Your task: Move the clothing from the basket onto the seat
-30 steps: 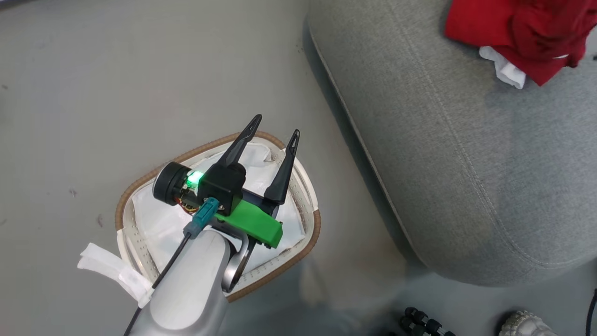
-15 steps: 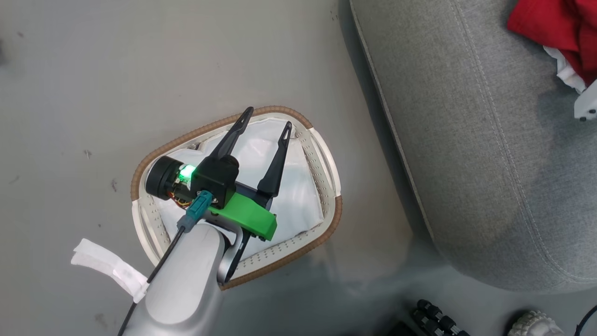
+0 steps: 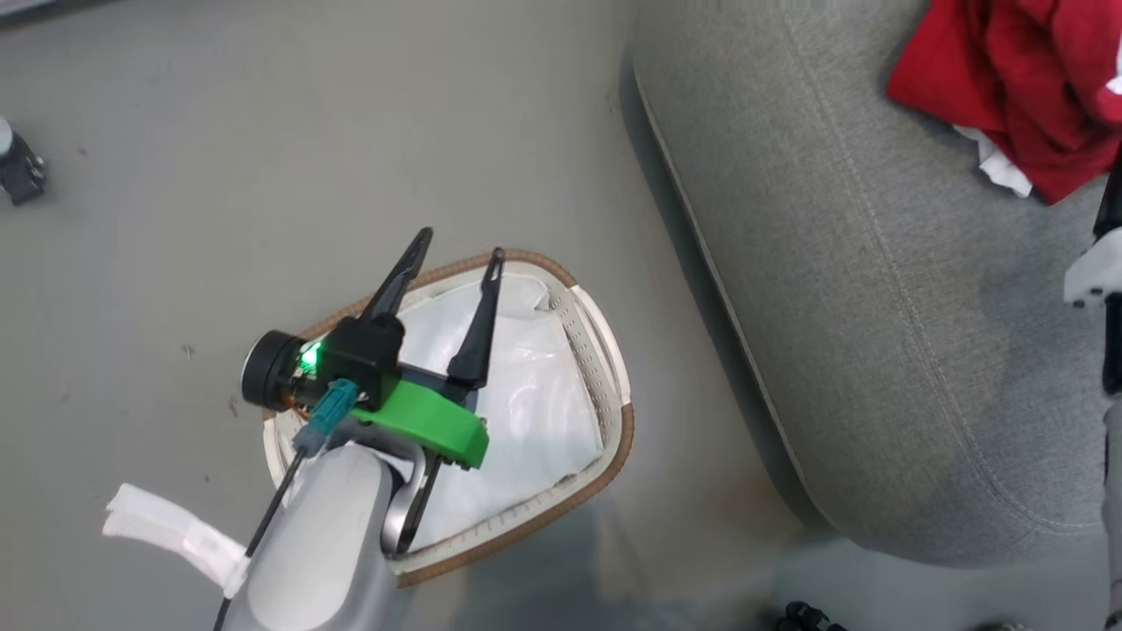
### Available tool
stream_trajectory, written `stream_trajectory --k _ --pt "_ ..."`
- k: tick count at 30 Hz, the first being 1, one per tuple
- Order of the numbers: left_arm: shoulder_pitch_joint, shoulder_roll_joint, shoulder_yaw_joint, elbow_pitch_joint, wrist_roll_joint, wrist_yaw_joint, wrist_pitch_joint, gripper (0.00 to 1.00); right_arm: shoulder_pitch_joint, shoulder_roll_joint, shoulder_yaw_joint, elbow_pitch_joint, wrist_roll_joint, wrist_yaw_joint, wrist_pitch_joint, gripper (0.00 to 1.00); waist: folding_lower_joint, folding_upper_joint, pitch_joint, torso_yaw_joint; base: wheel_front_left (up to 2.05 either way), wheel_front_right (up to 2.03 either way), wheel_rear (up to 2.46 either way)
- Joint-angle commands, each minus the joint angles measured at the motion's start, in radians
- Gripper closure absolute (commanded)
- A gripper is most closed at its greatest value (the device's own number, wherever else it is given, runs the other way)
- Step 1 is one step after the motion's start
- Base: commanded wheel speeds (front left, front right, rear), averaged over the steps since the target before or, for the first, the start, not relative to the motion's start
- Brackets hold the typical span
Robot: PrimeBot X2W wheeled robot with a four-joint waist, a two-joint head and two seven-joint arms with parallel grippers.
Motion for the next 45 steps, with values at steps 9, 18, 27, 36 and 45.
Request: stream_trajectory --k 9,18,27,36,45 --pt "0.118 0.005 0.116 0.013 0.002 0.03 0.001 0.0 0.194 0.064 0.101 -0.095 0.044 -0.001 0.0 0.0 -0.0001 -0.0001 -0.163 0.023 0.0 0.0 0.0" --pt "0.172 0.005 0.216 -0.01 0.02 0.085 0.001 0.0 0.255 0.14 0.289 -0.184 0.123 -0.001 0.0 0.0 -0.0001 -0.0001 -0.212 0.095 0.0 0.0 0.0" --pt "0.208 0.005 0.297 -0.019 0.034 0.138 0.001 0.0 0.265 0.168 0.415 -0.231 0.157 -0.001 0.0 0.0 -0.0001 -0.0001 -0.251 0.167 0.0 0.0 0.0" --pt "0.275 0.004 0.33 -0.027 0.011 0.127 0.001 0.0 0.352 0.169 0.45 -0.248 0.203 -0.001 0.0 0.0 -0.0001 -0.0001 -0.317 0.225 0.0 0.0 0.0" --pt "0.356 0.004 0.349 -0.033 -0.025 0.106 0.001 0.0 0.453 0.17 0.448 -0.251 0.22 -0.001 0.0 0.0 -0.0001 -0.0001 -0.382 0.246 0.0 0.0 0.0"
